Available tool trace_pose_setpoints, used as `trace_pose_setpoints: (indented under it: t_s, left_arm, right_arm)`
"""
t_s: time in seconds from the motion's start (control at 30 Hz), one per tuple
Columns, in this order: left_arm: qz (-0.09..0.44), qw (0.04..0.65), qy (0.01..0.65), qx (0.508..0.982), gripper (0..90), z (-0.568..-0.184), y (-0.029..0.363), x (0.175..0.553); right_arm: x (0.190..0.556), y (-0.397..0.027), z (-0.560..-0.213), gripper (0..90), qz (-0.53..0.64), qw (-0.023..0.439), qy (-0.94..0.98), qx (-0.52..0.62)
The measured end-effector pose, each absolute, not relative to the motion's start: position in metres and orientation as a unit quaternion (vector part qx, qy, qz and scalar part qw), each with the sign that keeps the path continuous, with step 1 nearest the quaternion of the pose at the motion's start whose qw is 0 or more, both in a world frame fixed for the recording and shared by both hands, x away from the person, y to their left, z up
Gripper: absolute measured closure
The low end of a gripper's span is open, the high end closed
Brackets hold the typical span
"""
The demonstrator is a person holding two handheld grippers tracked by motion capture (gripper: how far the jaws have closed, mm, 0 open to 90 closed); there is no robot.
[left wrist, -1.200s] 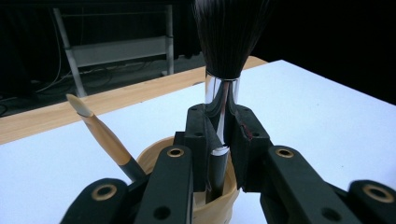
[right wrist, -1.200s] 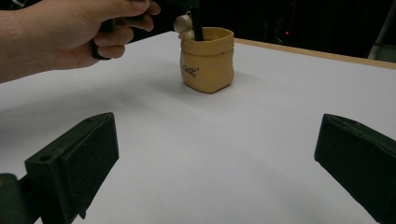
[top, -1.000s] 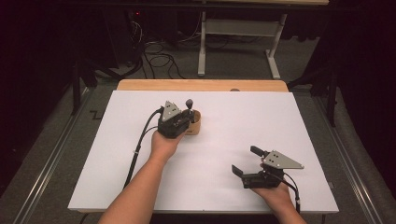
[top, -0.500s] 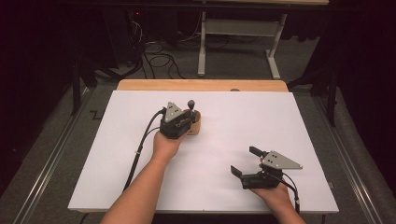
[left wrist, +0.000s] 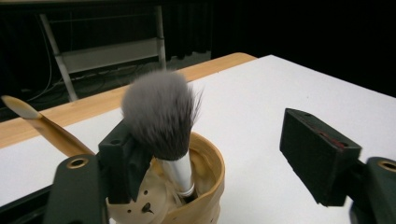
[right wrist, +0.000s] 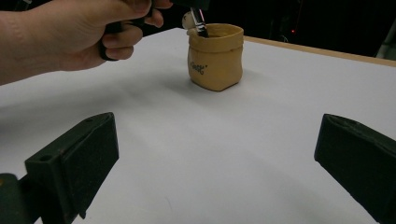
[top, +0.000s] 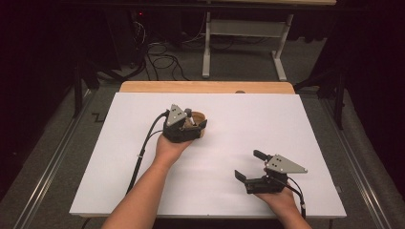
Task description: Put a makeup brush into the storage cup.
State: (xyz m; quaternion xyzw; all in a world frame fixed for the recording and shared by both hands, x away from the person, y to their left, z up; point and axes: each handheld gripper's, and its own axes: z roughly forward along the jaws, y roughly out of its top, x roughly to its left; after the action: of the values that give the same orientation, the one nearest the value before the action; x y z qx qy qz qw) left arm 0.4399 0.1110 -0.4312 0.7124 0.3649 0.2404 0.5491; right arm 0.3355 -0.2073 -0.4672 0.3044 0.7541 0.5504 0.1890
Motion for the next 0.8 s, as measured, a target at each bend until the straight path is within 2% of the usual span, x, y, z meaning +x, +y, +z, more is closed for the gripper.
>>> trace_pose_setpoints:
  t_s: [0.27, 0.8]
  left_arm:
    - [0.252, 0.552, 0.374, 0.701, 19.8, -0.425, 0.119, 0.437]
    - [0.247, 0.554, 0.384, 0.696, 17.0, -0.425, 0.136, 0.426]
  right_arm:
    - [0.335, -0.206, -0.468, 0.4, 0.55, 0.188, 0.755, 0.304]
    - [0.335, -0.205, -0.468, 0.4, 0.547, 0.189, 0.758, 0.301]
